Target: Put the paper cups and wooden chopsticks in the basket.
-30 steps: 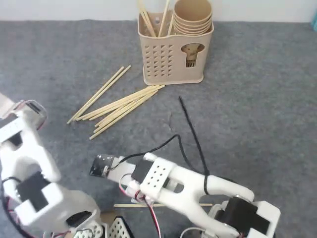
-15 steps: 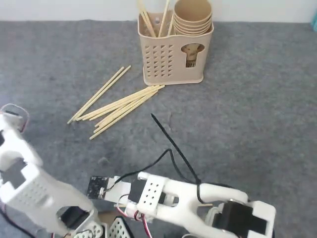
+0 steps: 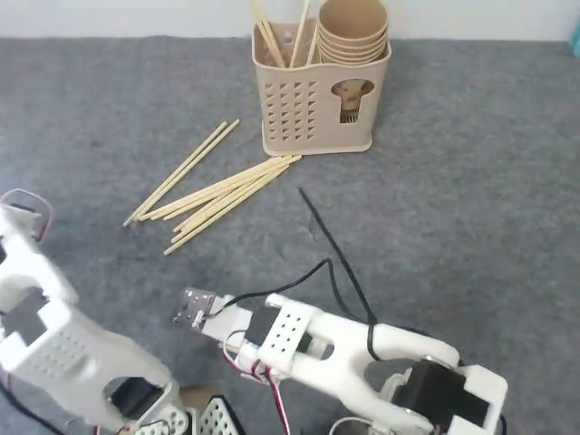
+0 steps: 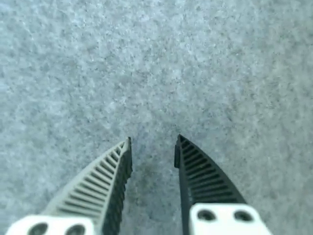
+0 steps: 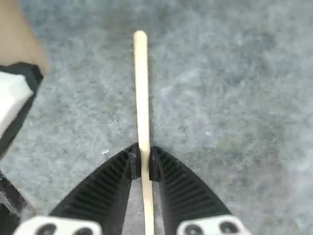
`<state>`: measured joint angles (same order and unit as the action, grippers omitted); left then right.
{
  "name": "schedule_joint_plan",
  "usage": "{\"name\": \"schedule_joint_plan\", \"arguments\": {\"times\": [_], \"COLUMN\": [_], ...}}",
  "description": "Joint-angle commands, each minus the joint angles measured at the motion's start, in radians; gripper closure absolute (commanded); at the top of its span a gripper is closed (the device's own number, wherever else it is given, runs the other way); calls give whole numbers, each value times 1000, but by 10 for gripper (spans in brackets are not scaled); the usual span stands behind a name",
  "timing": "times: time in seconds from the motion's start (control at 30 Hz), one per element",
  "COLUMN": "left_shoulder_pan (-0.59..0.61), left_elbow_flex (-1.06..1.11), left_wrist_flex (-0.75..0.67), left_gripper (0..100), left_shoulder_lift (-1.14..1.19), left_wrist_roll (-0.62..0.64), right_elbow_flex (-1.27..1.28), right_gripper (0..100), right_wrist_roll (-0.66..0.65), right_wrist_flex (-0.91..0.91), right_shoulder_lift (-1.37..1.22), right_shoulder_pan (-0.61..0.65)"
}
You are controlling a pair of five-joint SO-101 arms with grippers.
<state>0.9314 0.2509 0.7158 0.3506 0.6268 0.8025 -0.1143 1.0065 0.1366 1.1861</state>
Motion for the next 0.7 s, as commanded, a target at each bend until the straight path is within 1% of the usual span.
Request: {"name": "schedule_joint_plan", "arguments": {"times": [0.0, 0.07, 0.1, 0.23, 0.37, 0.47, 0.53, 0.67], "left_shoulder_pan": [-31, -57, -71, -161, -292, -397, -465, -606], "left_elbow_flex": [-51, -47, -47, -45, -50, -53, -53, -68], "left_wrist_flex": [38, 64, 80, 127, 121, 123, 124, 103], "left_gripper": [863, 863, 863, 863, 863, 863, 863, 863], "left_shoulder_lift": [-23, -57, -81, -187, -239, -249, -244, -241], "left_wrist_roll": [6, -9, -37, -163, -308, -425, -503, -597], "right_elbow_flex": [-51, -71, -78, -87, -87, -87, -87, -86], "right_gripper": [991, 991, 991, 991, 991, 991, 991, 991], "right_wrist_roll": [14, 14, 14, 12, 12, 18, 23, 103], "right_wrist_flex": [76, 124, 147, 199, 205, 188, 142, 27], "right_shoulder_lift": [165, 271, 331, 598, 878, 1063, 1171, 1316], "right_shoulder_pan": [-53, -93, -114, -211, -331, -447, -545, -731]}}
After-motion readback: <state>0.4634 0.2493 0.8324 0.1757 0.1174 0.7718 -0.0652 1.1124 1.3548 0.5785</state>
